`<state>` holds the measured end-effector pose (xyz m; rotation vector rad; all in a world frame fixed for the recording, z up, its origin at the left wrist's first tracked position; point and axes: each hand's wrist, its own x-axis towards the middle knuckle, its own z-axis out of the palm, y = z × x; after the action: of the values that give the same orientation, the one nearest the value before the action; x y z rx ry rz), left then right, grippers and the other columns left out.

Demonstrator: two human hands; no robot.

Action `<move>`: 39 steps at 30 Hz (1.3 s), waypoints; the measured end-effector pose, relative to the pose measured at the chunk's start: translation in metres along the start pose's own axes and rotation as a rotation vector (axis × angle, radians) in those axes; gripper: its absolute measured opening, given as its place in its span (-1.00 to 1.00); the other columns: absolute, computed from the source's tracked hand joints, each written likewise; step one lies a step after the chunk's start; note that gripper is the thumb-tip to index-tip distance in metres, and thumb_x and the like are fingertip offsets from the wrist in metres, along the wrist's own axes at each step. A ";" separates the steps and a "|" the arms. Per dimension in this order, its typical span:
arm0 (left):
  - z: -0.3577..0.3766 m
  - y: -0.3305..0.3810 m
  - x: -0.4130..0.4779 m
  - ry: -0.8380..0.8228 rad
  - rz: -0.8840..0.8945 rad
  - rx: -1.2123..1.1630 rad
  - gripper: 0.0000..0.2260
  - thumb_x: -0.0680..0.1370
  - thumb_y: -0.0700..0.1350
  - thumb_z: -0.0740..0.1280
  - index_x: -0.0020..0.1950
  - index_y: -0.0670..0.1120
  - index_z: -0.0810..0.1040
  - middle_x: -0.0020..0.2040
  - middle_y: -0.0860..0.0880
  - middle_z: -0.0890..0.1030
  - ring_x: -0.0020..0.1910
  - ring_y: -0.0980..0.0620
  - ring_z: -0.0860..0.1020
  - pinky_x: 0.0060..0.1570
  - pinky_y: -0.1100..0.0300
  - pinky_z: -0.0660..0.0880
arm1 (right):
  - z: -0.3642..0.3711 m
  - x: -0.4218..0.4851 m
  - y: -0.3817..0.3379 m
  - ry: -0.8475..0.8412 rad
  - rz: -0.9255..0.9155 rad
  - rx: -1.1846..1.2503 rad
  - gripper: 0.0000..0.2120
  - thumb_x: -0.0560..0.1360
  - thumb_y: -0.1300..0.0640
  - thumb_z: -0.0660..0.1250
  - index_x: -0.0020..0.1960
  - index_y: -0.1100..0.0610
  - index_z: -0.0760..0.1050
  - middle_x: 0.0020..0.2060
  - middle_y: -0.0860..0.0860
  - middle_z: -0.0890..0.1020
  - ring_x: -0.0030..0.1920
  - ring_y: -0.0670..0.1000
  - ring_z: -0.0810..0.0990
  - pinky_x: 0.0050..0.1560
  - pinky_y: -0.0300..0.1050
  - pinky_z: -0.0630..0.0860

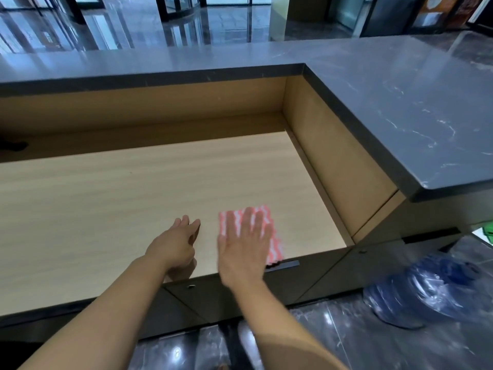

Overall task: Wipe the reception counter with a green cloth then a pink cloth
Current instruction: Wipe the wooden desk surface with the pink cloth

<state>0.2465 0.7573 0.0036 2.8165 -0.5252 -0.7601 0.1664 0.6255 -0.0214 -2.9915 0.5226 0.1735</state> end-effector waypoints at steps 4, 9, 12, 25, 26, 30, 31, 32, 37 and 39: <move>0.002 0.000 -0.005 0.038 0.049 -0.013 -0.38 0.46 -0.23 0.20 0.50 0.06 0.18 0.39 0.00 0.27 0.52 0.01 0.12 0.30 -0.03 0.38 | 0.008 0.001 -0.027 -0.037 -0.242 0.061 -0.43 0.62 -0.13 -0.28 0.60 -0.02 -0.21 0.57 0.16 -0.23 0.51 0.25 -0.37 0.45 0.25 -0.41; 0.000 0.006 -0.007 0.082 -0.027 0.106 -0.58 0.50 -0.21 0.18 0.37 -0.05 0.30 0.33 -0.05 0.31 0.40 -0.08 0.29 0.20 -0.05 0.43 | 0.006 0.050 0.053 -0.001 -0.248 -0.029 -0.48 0.62 -0.16 -0.33 0.57 -0.16 -0.29 0.58 0.05 -0.18 0.53 0.17 -0.36 0.47 0.24 -0.31; 0.000 0.006 -0.006 0.133 0.004 0.149 -0.72 0.54 -0.14 0.16 0.25 -0.02 0.35 0.14 0.00 0.36 0.25 -0.07 0.40 0.00 0.01 0.46 | -0.005 0.078 0.109 0.012 -0.108 -0.054 -0.47 0.60 -0.18 -0.35 0.56 -0.19 -0.31 0.58 0.05 -0.17 0.54 0.18 -0.31 0.50 0.23 -0.26; -0.025 -0.019 0.029 0.156 0.040 0.066 -0.22 0.48 0.11 0.32 0.58 -0.02 -0.01 0.58 -0.03 0.02 0.55 0.01 0.02 0.51 0.05 0.01 | -0.007 0.108 0.001 0.040 0.005 0.033 -0.46 0.63 -0.11 -0.33 0.59 -0.03 -0.27 0.56 0.17 -0.22 0.53 0.26 -0.30 0.48 0.25 -0.31; -0.028 -0.021 0.034 0.149 0.029 0.055 -0.18 0.49 0.13 0.32 0.59 -0.04 -0.07 0.59 -0.04 -0.05 0.56 0.02 -0.04 0.51 0.06 -0.04 | -0.003 0.109 -0.020 0.025 -0.081 0.034 -0.46 0.64 -0.11 -0.32 0.59 -0.03 -0.28 0.56 0.16 -0.24 0.53 0.25 -0.34 0.47 0.25 -0.33; -0.040 -0.028 0.053 0.142 0.026 0.033 -0.01 0.42 0.23 0.39 0.59 -0.06 -0.16 0.59 -0.04 -0.12 0.56 0.05 -0.14 0.51 0.07 -0.10 | -0.002 0.121 -0.051 -0.041 -0.422 -0.012 -0.48 0.67 -0.12 -0.24 0.59 -0.09 -0.27 0.57 0.08 -0.27 0.52 0.15 -0.39 0.48 0.20 -0.33; -0.043 -0.028 0.058 0.136 0.024 0.038 0.01 0.40 0.25 0.41 0.58 -0.07 -0.16 0.59 -0.04 -0.13 0.56 0.05 -0.15 0.51 0.07 -0.11 | -0.002 0.130 -0.043 -0.039 -0.481 -0.011 -0.48 0.66 -0.14 -0.27 0.59 -0.12 -0.25 0.57 0.06 -0.25 0.54 0.13 -0.37 0.49 0.17 -0.32; -0.046 -0.027 0.064 0.120 0.020 0.046 0.04 0.39 0.26 0.41 0.58 -0.09 -0.17 0.59 -0.04 -0.14 0.56 0.04 -0.15 0.51 0.08 -0.12 | -0.002 0.140 -0.031 -0.028 -0.519 -0.018 -0.47 0.63 -0.17 -0.35 0.59 -0.14 -0.23 0.58 0.04 -0.22 0.54 0.13 -0.34 0.50 0.16 -0.30; -0.059 -0.011 0.096 0.063 0.028 0.096 0.11 0.33 0.34 0.43 0.58 -0.12 -0.15 0.59 -0.04 -0.14 0.57 0.01 -0.13 0.51 0.06 -0.09 | -0.002 0.190 0.071 0.044 -0.276 -0.108 -0.17 0.38 -0.17 -0.74 0.58 -0.16 -0.17 0.58 0.04 0.04 0.56 0.20 -0.15 0.48 0.23 -0.09; -0.064 -0.009 0.108 0.051 0.020 0.114 0.13 0.28 0.37 0.44 0.58 -0.13 -0.11 0.59 -0.04 -0.10 0.57 0.00 -0.11 0.52 0.04 -0.07 | -0.012 0.194 0.114 0.042 -0.176 -0.147 -0.26 0.46 -0.10 -0.66 0.57 -0.12 -0.16 0.57 0.06 0.08 0.54 0.24 -0.07 0.47 0.24 -0.01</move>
<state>0.3692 0.7296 0.0069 2.9212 -0.6058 -0.6724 0.3097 0.4526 -0.0431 -3.1705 0.2575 0.1416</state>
